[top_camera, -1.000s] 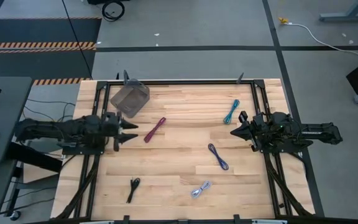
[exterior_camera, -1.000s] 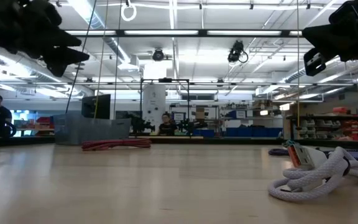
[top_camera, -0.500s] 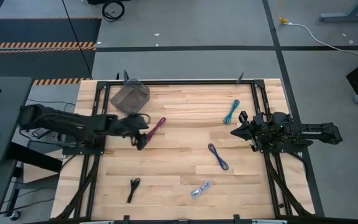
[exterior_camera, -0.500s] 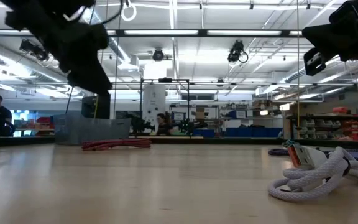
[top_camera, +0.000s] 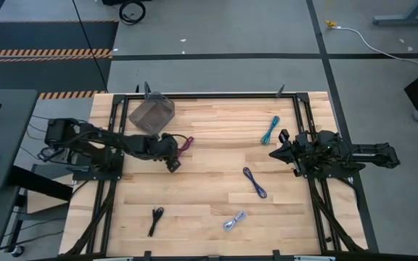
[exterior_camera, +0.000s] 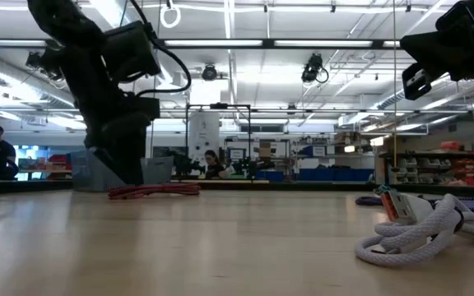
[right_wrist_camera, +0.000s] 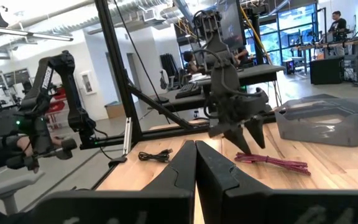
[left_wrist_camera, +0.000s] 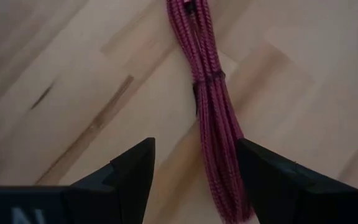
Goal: Pick and place USB-C Cables
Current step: Put the pink USB cable into the black bin
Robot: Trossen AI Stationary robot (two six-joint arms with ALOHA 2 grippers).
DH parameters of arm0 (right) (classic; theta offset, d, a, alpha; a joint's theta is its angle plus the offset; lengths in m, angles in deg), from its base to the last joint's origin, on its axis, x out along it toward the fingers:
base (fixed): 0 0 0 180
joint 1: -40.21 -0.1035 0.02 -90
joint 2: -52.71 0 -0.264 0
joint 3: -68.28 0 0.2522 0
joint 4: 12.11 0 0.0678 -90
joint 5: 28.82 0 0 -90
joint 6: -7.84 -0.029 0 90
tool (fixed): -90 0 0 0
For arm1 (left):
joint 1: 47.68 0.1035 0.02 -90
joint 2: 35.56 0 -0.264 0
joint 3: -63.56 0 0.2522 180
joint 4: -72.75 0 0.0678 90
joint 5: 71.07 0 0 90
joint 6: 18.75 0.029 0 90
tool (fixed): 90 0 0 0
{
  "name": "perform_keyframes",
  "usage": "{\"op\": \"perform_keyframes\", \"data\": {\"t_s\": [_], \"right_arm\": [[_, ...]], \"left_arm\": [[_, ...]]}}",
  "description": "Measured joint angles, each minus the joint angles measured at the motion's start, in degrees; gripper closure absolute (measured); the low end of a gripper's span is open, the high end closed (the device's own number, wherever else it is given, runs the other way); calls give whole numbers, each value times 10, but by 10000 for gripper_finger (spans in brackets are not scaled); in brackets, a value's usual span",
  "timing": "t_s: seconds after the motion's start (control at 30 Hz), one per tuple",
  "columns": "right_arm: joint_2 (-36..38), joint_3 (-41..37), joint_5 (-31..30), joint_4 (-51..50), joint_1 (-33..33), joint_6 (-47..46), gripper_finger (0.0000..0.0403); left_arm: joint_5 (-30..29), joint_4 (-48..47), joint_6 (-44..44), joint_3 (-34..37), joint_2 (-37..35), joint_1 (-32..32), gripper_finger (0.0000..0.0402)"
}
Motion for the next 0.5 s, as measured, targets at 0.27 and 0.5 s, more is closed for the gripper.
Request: {"op": "perform_keyframes", "data": {"t_s": [0.27,0.5], "right_arm": [[0,0,0,0,0,0,391],[0,0,0,0,0,0,391]], "left_arm": [[4,42,-35,-3,56,-2,168],[5,64,-49,-3,71,-6,214]]}}
